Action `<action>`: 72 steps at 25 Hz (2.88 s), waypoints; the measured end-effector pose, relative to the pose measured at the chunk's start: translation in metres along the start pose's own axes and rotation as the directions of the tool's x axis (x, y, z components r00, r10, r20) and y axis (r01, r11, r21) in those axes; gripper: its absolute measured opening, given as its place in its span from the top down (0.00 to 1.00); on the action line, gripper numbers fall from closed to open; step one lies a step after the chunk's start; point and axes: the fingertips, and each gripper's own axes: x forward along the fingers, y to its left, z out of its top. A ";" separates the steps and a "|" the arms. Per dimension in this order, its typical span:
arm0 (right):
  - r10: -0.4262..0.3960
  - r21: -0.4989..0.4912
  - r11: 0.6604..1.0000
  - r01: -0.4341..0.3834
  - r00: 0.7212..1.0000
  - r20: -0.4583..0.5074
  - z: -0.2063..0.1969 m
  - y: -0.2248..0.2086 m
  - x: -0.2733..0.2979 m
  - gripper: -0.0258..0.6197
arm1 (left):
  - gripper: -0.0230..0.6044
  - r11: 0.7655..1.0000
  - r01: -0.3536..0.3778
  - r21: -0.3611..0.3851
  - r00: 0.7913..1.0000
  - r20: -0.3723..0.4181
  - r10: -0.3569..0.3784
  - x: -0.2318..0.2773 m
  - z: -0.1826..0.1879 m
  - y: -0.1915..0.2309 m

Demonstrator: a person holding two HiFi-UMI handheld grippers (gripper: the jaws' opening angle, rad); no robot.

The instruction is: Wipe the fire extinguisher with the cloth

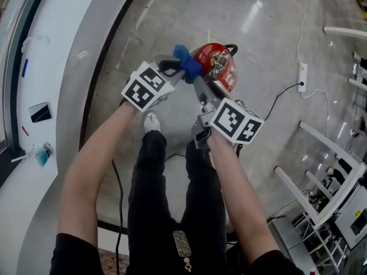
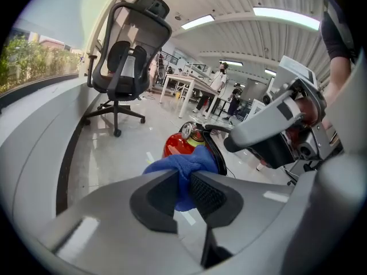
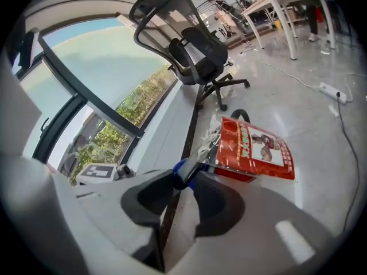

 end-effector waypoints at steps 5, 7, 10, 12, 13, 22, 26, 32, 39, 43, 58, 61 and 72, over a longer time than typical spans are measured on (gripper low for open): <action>0.019 -0.098 0.995 -0.026 0.997 -0.079 -0.003 -0.005 -0.012 0.79 | 0.88 1.000 0.026 0.010 1.000 0.001 -0.026 0.013 0.011 -0.008; 0.020 -0.128 0.991 -0.034 0.994 -0.109 -0.009 -0.010 -0.020 0.79 | 0.88 0.999 0.031 0.006 1.000 -0.005 -0.031 0.018 0.014 -0.014; 0.026 -0.188 0.981 -0.056 0.987 -0.160 -0.017 -0.018 -0.035 0.79 | 0.88 0.999 0.043 0.002 0.999 -0.002 -0.043 0.025 0.019 -0.026; 0.025 -0.237 0.969 -0.073 0.980 -0.198 -0.021 -0.026 -0.047 0.79 | 0.88 0.999 0.044 -0.005 0.999 0.004 -0.044 0.031 0.021 -0.036; 0.022 -0.263 0.961 -0.080 0.977 -0.214 -0.023 -0.030 -0.052 0.80 | 0.88 0.999 0.041 -0.014 0.999 0.007 -0.041 0.034 0.020 -0.042; -0.002 -0.379 0.919 -0.113 0.957 -0.290 -0.027 -0.063 -0.085 0.82 | 0.88 0.939 -0.034 -0.343 0.992 0.101 0.073 0.049 0.011 -0.084; 0.008 -0.381 0.915 -0.129 0.954 -0.301 -0.029 -0.063 -0.084 0.82 | 0.89 0.861 -0.009 -0.509 0.986 0.141 0.094 0.058 0.016 -0.099; 0.014 -0.377 0.917 -0.131 0.955 -0.297 -0.029 -0.063 -0.084 0.82 | 0.88 0.909 -0.098 -0.405 0.973 0.153 0.173 0.032 0.029 -0.084; 0.000 -0.379 0.918 -0.116 0.956 -0.292 -0.030 -0.063 -0.085 0.82 | 0.88 0.962 -0.096 -0.256 0.975 0.171 0.143 0.026 0.052 -0.065; 0.005 -0.380 0.918 -0.116 0.959 -0.282 -0.029 -0.062 -0.084 0.82 | 0.88 0.956 -0.076 -0.283 0.971 0.198 0.136 0.033 0.060 -0.043; 0.006 -0.362 0.926 -0.104 0.965 -0.262 -0.028 -0.064 -0.085 0.82 | 0.89 0.948 -0.048 -0.316 0.987 0.131 0.093 0.032 0.034 -0.059; 0.001 -0.363 0.927 -0.098 0.966 -0.258 -0.028 -0.064 -0.085 0.82 | 0.89 0.955 -0.047 -0.294 0.980 0.170 0.101 0.030 0.055 -0.053; -0.013 -0.382 0.920 -0.091 0.965 -0.261 -0.030 -0.062 -0.086 0.82 | 0.89 0.992 -0.025 -0.121 0.999 0.032 0.029 0.076 0.063 -0.015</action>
